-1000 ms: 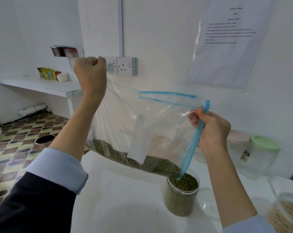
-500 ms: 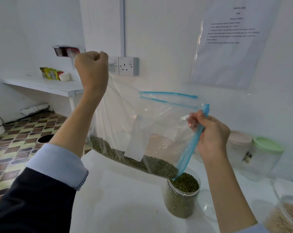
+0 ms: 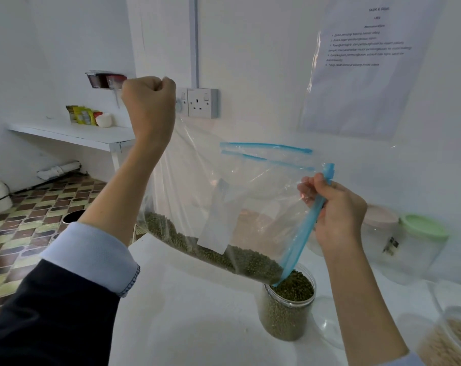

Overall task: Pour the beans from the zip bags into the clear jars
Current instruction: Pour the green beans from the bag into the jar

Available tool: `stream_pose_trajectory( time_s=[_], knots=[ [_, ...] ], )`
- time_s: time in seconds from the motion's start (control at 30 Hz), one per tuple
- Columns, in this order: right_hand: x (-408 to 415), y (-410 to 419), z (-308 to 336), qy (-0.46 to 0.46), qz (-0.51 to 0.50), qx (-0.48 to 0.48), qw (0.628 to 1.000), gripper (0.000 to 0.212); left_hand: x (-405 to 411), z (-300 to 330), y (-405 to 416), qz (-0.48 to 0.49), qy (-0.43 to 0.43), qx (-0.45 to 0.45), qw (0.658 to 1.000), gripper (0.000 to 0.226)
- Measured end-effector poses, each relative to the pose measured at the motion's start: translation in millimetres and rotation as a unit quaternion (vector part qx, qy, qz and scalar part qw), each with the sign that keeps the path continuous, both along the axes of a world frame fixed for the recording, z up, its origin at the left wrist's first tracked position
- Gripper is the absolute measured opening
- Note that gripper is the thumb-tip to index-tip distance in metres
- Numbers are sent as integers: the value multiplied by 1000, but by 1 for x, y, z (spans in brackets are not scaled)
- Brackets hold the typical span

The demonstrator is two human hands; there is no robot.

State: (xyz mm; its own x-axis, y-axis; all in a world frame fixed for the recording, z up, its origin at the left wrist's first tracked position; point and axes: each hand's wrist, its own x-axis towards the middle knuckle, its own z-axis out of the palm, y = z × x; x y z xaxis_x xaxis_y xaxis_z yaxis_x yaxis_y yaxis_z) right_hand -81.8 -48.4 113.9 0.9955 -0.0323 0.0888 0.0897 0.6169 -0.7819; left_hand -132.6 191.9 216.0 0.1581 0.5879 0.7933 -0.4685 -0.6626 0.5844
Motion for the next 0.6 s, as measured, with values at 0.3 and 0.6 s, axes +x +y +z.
stream_pose_trajectory(
  time_s=[0.3, 0.6],
  knots=[
    [2, -3, 1, 6, -11, 4, 1000, 14, 3, -4, 0, 7, 18, -12, 1000, 47],
    [5, -1, 0, 15, -12, 6, 1000, 12, 6, -4, -1, 4, 20, -4, 1000, 47]
  ],
)
